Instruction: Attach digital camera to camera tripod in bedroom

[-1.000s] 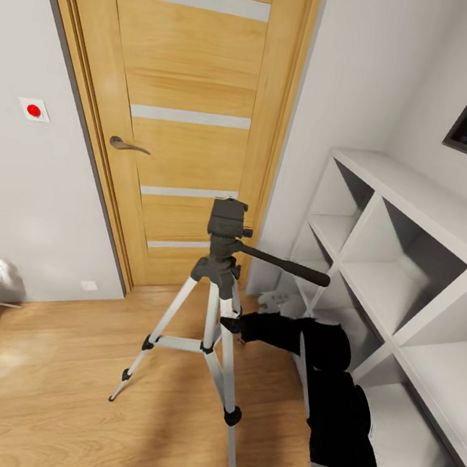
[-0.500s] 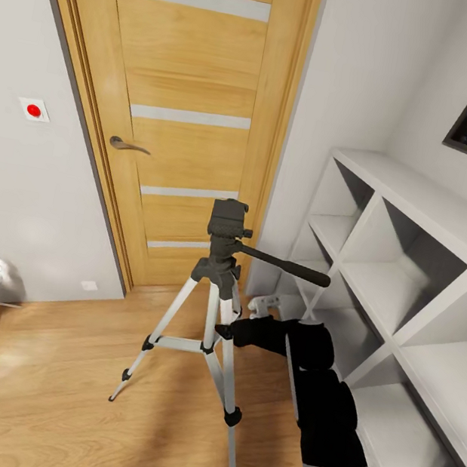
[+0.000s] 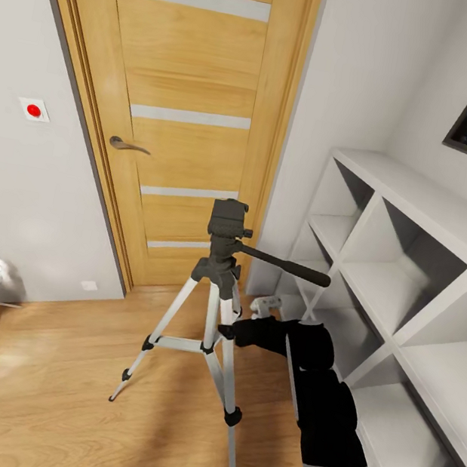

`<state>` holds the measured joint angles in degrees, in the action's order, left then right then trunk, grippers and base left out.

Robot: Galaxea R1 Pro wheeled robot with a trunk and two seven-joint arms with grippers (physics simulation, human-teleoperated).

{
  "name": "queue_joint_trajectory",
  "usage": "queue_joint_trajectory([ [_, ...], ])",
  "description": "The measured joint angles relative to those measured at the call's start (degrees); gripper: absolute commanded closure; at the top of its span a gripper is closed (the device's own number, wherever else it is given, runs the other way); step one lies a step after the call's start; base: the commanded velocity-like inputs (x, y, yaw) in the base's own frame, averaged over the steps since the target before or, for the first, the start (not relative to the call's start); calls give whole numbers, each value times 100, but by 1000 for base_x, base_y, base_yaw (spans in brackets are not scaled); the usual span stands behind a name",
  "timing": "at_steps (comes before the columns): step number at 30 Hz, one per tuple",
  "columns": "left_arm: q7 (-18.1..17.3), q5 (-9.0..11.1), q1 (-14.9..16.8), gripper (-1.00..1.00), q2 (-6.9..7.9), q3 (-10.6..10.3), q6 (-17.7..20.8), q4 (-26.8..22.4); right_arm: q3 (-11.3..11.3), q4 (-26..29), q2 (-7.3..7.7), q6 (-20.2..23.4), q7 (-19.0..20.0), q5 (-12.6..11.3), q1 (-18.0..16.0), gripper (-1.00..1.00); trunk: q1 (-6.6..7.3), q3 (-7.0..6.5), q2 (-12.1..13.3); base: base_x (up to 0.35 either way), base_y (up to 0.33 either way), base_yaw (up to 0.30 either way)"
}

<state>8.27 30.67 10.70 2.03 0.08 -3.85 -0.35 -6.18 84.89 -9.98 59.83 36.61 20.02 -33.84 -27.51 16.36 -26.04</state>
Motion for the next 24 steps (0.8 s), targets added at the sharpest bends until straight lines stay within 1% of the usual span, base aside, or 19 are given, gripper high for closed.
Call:
queue_joint_trajectory([
  [1, 0, 0, 0, 100, 0, 0, 0, 0, 0, 0, 0, 0, -3, 5, 0, -100, 0, 0, 0, 0, 0, 0],
  [3, 0, 0, 0, 100, 0, 0, 0, 0, -4, -4, 0, -124, -168, 21, 1, -100, 0, 0, 0, 0, 0, 0],
  [7, 0, 0, 0, 100, 0, 0, 0, 0, -8, -85, 0, -253, -305, -43, 4, -100, 0, 0, 0, 0, 0, 0],
  [11, 0, 0, 0, 100, 0, 0, 0, 0, -8, -244, 0, -309, -334, -40, 5, -100, 0, 0, 0, 0, 0, 0],
  [16, 0, 0, 0, 100, 0, 0, 0, 0, -5, -450, 0, -680, -342, -67, 5, -100, 0, 0, 0, 0, 0, 0],
  [24, 1, 0, 0, 100, 0, 0, 0, 0, -7, -605, 0, -800, -343, -43, 5, -100, 0, 0, 0, 0, 0, 0],
])
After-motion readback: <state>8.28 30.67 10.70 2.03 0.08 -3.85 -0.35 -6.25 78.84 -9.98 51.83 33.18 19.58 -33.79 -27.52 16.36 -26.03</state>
